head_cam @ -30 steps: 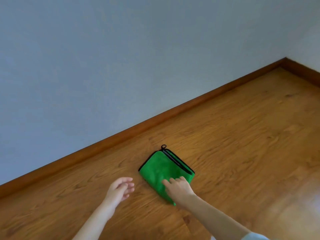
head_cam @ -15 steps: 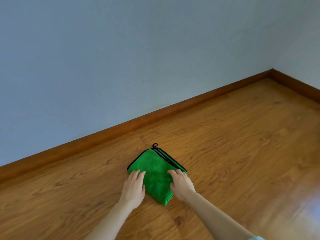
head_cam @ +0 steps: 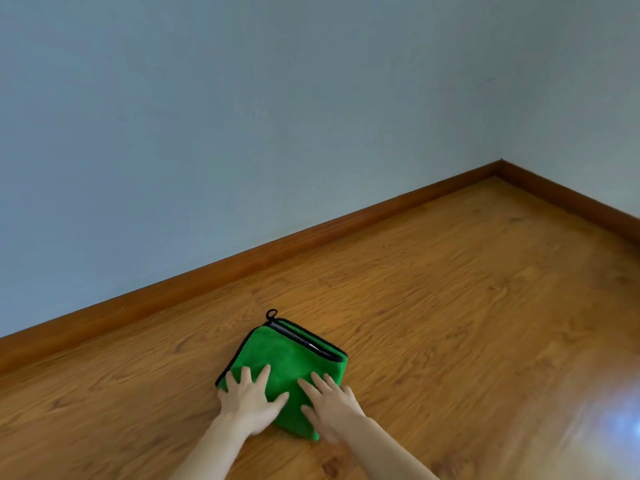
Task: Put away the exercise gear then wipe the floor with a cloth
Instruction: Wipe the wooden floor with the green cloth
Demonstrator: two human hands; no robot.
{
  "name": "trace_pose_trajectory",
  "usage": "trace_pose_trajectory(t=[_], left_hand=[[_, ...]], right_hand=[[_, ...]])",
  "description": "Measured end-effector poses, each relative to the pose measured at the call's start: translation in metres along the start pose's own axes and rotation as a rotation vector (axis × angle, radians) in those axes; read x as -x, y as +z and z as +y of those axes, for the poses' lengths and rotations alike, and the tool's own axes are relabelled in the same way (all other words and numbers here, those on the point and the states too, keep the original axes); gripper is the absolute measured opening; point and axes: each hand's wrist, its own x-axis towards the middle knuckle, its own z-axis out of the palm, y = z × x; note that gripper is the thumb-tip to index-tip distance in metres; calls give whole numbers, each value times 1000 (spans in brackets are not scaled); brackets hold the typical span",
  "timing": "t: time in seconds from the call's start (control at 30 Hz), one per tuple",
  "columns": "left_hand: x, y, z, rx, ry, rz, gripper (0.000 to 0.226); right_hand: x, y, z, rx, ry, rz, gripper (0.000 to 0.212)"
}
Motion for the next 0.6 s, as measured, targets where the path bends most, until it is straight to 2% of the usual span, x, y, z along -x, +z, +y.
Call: trace_pose_trajectory(t=[0.13,0.23,0.4,0.6], left_hand=[[22,5,9,-51,-15,-105,93],[41,12,5,-81,43,-159,91],[55,18,-20,-53,178,254,63],[33,46,-39,2,211,407,65]], right_hand=[[2,-8,9,-151,65,92,57],[3,-8,4,-98,57,93,57],[9,-6,-4,-2,5,145,58],[4,0,-18,57,-89,256,56]])
